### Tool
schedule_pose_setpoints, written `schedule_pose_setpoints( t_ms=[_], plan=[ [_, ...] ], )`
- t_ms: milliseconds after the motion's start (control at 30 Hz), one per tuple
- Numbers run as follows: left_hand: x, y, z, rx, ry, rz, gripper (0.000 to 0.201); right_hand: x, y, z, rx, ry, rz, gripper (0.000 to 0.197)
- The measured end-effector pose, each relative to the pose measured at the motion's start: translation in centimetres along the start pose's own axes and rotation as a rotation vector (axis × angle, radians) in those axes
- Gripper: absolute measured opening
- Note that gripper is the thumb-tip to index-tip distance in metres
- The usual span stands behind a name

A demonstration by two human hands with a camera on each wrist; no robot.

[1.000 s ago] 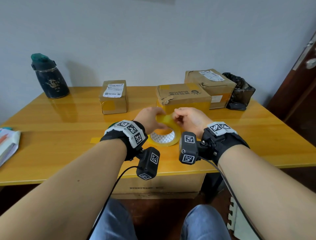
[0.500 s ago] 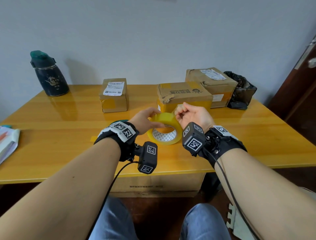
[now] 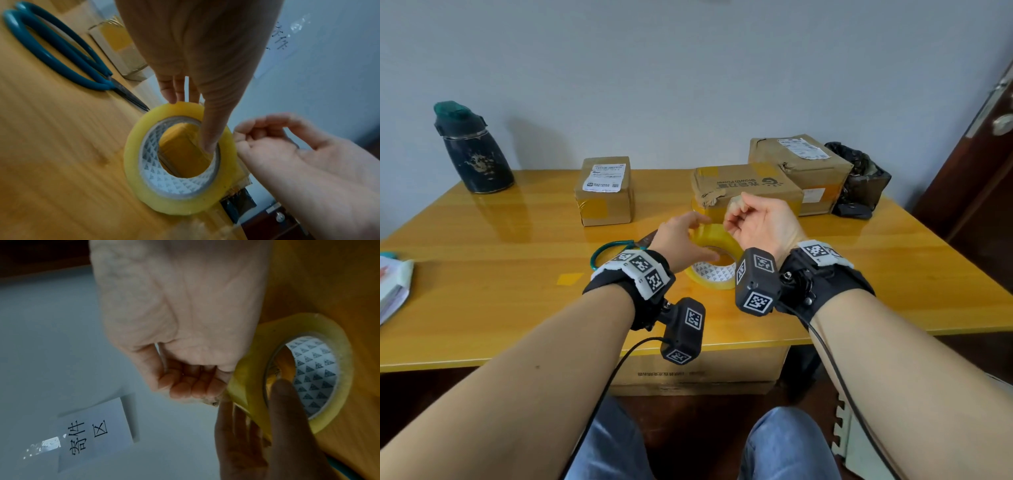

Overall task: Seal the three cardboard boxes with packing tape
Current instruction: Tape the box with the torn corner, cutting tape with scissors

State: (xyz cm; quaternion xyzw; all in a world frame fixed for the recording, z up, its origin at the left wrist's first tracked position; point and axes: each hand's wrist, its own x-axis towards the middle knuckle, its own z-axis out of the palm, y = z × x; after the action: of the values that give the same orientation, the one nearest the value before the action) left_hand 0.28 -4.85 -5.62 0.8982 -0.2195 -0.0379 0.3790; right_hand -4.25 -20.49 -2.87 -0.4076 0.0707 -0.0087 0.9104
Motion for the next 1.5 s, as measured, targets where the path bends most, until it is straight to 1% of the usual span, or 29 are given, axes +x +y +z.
schedule_pose_setpoints(
  t_ms=[100,267,333,500,600,700,767,800,833,867,900,933,967,1033,1067,1133,1200,1267,1367,1400,1433,1500],
  plan=[
    [0.2,0.8,0.3,0.059,0.044,0.067,0.062,0.0,0.0,0.1,-0.029,0.004,-0.014,0.032],
    [0.1,0.6,0.1,-0.081,0.006,0.059,0.046,0.0,0.2,-0.8,0.195,0.002,0.012,0.032],
    [0.1,0.2,0.1,-0.117,-0.012,0.064,0.042,0.0,0.4,-0.8,0.286,-0.004,0.015,0.033],
    [0.2,-0.3,0.4,-0.144,-0.004,0.064,0.042,-0.4,0.5,-0.5,0.309,-0.046,0.004,0.026],
    [0.1,0.0,0.8,-0.102,-0.006,0.065,0.044,-0.5,0.2,-0.9,0.245,-0.06,0.027,0.024],
    [0.0,0.2,1.1,-0.06,0.041,0.023,0.045,-0.6,-0.4,-0.4,0.067,-0.078,0.024,0.021],
    [0.1,0.4,1.1,0.013,0.117,-0.042,0.036,-0.6,-0.7,0.2,-0.102,-0.081,-0.018,0.023],
    [0.1,0.7,0.9,0.04,0.133,-0.095,0.032,-0.7,-0.9,0.5,-0.176,-0.076,-0.04,0.025],
    [0.2,0.9,0.7,0.022,0.093,-0.16,0.031,-0.7,-0.9,0.7,-0.235,-0.067,-0.058,0.028],
    [0.0,1.2,0.3,-0.054,-0.002,-0.237,0.033,-0.7,-1.0,0.9,-0.277,-0.056,-0.07,0.03],
    [-0.1,1.5,0.1,-0.185,-0.116,-0.31,0.033,-0.7,-0.9,1.0,-0.305,-0.045,-0.077,0.031],
    [-0.4,1.8,-0.3,-0.352,-0.211,-0.362,0.032,-0.7,-1.0,1.1,-0.32,-0.033,-0.079,0.033],
    [-0.5,2.0,-0.6,-0.53,-0.285,-0.385,0.03,-0.7,-0.9,1.1,-0.327,-0.024,-0.08,0.033],
    [-0.6,2.2,-1.1,-0.852,-0.374,-0.407,0.03,-0.7,-0.9,1.2,-0.34,-0.007,-0.086,0.034],
    [-0.6,2.5,-1.3,-0.968,-0.409,-0.427,0.034,-0.7,-0.8,1.2,-0.355,0.004,-0.091,0.034],
    [-0.7,2.9,-1.4,-1.128,-0.452,-0.475,0.048,-0.6,-0.6,1.4,-0.4,0.034,-0.093,0.034],
    [-0.8,3.6,-1.4,-1.23,-0.469,-0.519,0.064,-0.5,-0.4,1.5,-0.457,0.066,-0.088,0.035],
    [-0.8,4.3,-1.2,-1.326,-0.488,-0.565,0.07,-0.5,-0.4,1.4,-0.512,0.079,-0.089,0.036],
    [-1.1,5.3,-1.1,-1.409,-0.499,-0.612,0.069,-0.9,-0.8,1.2,-0.585,0.063,-0.108,0.035],
    [-1.4,5.7,-1.2,-1.434,-0.503,-0.61,0.065,-1.1,-0.9,1.1,-0.624,0.053,-0.118,0.035],
    [-1.8,6.0,-1.2,-1.497,-0.522,-0.608,0.059,-1.3,-1.0,1.0,-0.663,0.045,-0.128,0.035],
    [-2.1,6.8,-1.1,-1.555,-0.521,-0.591,0.046,-1.6,-1.2,0.7,-0.714,0.024,-0.139,0.034]
  ],
)
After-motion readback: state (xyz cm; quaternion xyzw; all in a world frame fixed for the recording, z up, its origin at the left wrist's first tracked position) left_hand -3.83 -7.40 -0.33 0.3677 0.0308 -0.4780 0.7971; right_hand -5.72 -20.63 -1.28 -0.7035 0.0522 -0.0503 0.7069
